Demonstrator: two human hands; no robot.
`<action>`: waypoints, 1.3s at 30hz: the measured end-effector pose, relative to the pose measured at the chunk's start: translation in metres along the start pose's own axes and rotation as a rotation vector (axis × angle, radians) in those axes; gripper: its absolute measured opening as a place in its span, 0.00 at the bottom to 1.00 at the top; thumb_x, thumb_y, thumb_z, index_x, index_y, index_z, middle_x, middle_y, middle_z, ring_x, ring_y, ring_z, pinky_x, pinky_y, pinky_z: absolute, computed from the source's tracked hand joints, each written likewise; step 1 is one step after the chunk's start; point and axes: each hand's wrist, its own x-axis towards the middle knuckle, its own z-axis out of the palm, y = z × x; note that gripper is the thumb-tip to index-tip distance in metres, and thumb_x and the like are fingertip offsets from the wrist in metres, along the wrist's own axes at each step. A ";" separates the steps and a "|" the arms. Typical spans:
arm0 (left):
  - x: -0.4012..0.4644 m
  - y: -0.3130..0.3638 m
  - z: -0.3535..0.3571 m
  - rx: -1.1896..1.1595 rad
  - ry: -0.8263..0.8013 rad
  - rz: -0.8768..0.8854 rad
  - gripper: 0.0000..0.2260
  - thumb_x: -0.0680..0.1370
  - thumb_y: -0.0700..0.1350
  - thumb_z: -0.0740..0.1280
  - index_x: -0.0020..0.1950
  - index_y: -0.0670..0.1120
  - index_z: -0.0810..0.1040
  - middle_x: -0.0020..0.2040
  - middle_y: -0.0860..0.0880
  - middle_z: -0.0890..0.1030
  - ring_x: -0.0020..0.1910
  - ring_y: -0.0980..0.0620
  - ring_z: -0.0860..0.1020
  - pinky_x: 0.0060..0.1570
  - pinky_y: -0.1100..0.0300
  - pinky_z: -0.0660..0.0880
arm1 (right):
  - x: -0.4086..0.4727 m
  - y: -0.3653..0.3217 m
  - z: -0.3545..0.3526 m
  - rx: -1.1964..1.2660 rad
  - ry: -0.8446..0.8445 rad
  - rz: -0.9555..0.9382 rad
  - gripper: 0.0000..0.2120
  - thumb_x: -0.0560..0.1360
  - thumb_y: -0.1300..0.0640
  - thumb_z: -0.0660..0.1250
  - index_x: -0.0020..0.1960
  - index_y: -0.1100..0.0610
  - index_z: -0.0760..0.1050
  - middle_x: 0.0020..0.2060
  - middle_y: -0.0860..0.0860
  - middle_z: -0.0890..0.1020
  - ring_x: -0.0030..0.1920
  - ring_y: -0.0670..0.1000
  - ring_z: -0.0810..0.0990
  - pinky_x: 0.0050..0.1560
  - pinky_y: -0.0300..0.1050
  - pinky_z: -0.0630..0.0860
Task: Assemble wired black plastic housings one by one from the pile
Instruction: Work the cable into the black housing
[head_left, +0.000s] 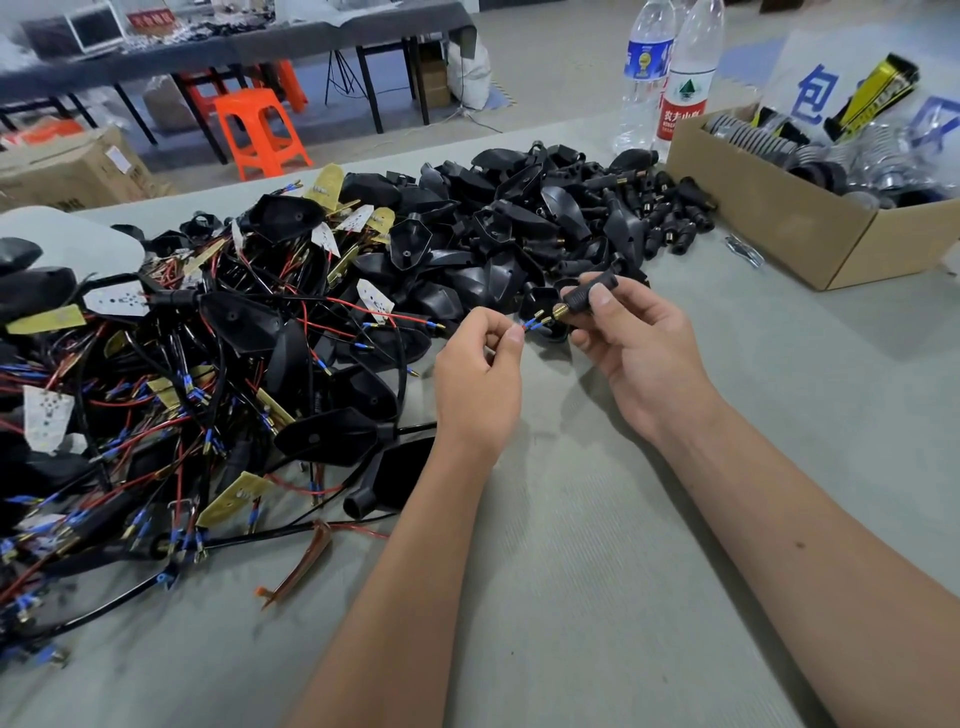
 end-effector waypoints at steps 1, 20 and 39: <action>0.000 0.000 0.000 0.003 -0.006 0.001 0.08 0.83 0.38 0.65 0.43 0.44 0.75 0.36 0.49 0.73 0.36 0.54 0.69 0.37 0.62 0.68 | 0.000 0.000 0.000 0.002 -0.004 0.001 0.06 0.82 0.64 0.65 0.56 0.62 0.80 0.49 0.57 0.86 0.43 0.50 0.84 0.42 0.39 0.80; 0.002 -0.004 0.001 -0.024 0.004 -0.003 0.08 0.83 0.38 0.65 0.44 0.43 0.76 0.36 0.50 0.73 0.36 0.53 0.70 0.37 0.62 0.68 | -0.001 -0.003 0.002 0.033 -0.036 -0.015 0.05 0.84 0.63 0.62 0.57 0.59 0.77 0.53 0.59 0.85 0.51 0.56 0.86 0.41 0.41 0.80; 0.001 -0.001 0.000 -0.037 0.043 0.011 0.07 0.83 0.37 0.65 0.45 0.42 0.76 0.37 0.50 0.75 0.37 0.53 0.70 0.39 0.60 0.70 | 0.007 0.006 -0.006 -0.339 -0.067 -0.121 0.05 0.81 0.58 0.70 0.48 0.54 0.83 0.36 0.61 0.74 0.31 0.49 0.67 0.29 0.39 0.63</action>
